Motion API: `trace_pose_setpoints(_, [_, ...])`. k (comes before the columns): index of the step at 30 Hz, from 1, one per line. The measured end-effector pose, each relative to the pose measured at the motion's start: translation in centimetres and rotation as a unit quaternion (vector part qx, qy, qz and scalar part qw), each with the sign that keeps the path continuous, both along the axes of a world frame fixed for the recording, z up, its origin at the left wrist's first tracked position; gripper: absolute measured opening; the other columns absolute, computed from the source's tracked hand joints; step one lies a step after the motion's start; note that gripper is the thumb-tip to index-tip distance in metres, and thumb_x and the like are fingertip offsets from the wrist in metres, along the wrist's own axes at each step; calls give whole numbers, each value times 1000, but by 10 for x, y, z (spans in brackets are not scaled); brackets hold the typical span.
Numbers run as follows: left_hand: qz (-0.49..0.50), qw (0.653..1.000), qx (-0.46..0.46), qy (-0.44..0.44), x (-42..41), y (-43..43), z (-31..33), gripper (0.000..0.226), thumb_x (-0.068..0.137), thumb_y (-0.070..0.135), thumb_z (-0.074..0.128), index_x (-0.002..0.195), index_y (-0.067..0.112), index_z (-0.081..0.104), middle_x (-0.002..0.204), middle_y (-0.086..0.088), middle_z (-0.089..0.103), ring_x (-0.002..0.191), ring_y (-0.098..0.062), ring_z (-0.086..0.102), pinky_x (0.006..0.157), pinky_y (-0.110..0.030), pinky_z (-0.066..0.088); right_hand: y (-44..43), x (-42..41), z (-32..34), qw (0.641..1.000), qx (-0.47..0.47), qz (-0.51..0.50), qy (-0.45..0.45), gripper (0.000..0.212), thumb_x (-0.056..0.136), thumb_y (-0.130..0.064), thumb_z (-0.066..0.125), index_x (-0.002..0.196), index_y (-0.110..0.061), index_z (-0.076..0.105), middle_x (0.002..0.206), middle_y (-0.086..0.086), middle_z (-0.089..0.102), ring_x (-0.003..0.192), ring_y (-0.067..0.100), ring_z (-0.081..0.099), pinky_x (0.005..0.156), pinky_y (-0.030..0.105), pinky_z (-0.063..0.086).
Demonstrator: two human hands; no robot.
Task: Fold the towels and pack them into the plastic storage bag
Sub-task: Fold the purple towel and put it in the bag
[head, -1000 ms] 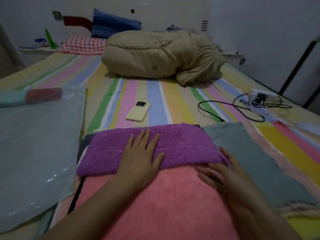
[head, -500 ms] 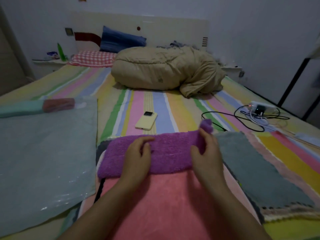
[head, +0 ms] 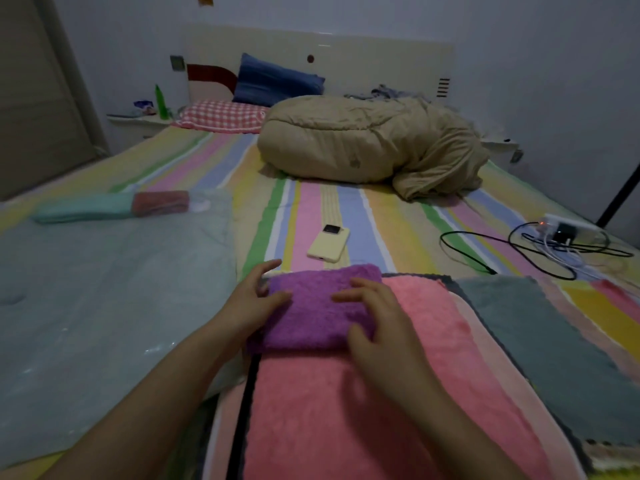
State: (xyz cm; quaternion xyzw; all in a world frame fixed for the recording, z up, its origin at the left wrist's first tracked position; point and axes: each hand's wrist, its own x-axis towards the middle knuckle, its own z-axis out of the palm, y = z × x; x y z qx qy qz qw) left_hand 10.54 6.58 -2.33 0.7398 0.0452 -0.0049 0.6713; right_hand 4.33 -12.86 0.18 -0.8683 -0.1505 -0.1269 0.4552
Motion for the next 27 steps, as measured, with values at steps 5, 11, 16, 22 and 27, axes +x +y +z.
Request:
trace_pose_setpoints(5, [-13,990,106,-95,2,2,5,47,82,-14,59,110,23,63,113,0,62,92,-6,58,75,-5,46,-32,14,-13,996,-16,-87,22,35,71,-20,48,100,-36,57,113,-9,52,116,13,49,104,32,38])
trace_pose_setpoints(11, [10,991,114,-69,4,13,0,42,83,-14,59,116,12,64,108,0,61,88,-6,57,70,-1,45,-38,27,-31,978,72,-108,163,30,88,-18,64,112,-30,51,114,-1,61,91,5,60,89,36,51])
trace_pose_setpoints(16, [16,992,116,-48,3,12,-9,40,82,-14,60,115,9,64,117,-2,60,108,-13,55,96,-18,41,-21,32,-27,961,112,-86,239,46,88,-32,65,124,-32,38,101,-5,59,65,9,58,49,25,47])
trace_pose_setpoints(22, [43,990,118,-67,-5,-1,3,38,82,-13,60,112,9,66,110,-3,63,98,-11,58,74,-1,44,-25,35,-7,944,214,-113,223,49,85,1,56,121,-31,46,84,8,60,39,4,49,40,16,42])
trace_pose_setpoints(27, [7,988,138,-72,-18,-43,10,32,75,5,71,100,25,66,106,4,66,83,-9,64,84,-27,53,-79,27,7,950,186,-160,191,53,66,-24,66,115,-42,56,100,12,65,67,19,57,73,43,56])
